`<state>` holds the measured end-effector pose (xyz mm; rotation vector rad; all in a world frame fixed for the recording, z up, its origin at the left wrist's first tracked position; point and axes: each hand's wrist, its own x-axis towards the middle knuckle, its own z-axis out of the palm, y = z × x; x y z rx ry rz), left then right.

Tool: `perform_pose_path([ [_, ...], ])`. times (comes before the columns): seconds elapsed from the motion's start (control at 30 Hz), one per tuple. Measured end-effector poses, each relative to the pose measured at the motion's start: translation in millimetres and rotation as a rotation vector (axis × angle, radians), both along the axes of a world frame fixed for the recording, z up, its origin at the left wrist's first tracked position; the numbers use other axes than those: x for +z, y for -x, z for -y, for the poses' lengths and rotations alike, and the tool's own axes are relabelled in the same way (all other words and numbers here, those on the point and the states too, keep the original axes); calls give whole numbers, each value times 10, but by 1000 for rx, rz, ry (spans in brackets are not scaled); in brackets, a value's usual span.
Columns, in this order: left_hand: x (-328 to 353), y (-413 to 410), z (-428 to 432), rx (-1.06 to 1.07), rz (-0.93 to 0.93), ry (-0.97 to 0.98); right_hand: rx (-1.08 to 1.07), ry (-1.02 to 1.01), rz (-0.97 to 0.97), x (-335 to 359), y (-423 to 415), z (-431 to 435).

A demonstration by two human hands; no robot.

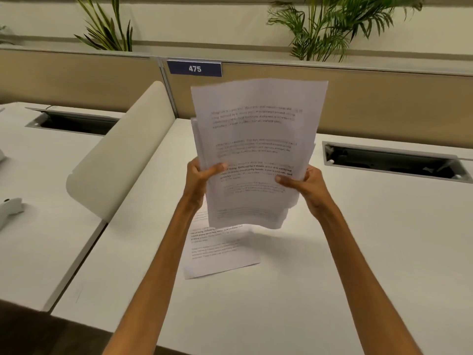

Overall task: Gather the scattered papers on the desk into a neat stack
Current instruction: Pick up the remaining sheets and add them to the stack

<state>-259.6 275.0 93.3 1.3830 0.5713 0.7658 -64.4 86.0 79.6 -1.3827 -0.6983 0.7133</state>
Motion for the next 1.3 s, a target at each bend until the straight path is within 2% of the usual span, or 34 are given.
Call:
perform_pose_path([
  [0.1,60,-47,71,35,10,-39,-26,59,80,-8,21,-1],
  [0.4,-222,-110,213,23,-105,-54,-90,96,-3,-327,278,-88],
  [0.6,-332,-89,185,56,-101,-52,-114,67,12,-379,278,-91],
  [0.73,-570,-55,286,25,-179,-49,-101,93,16,-537,309,-84],
  [0.9,-587,88,193,117,-147,3,-116,138,80,-617,349,-180],
  [1.03,-515,324,-71,195,-107,62,-85,377,213,-866,538,-300],
  [1.17,-519,559,-255,255,-119,86,60,817,430,-1224,967,-369],
  [1.23,-539,635,-298,279,-122,107,63,902,576,-1384,1167,-353],
  [1.3,-547,698,-329,298,-120,131,46,901,668,-1481,1276,-334],
])
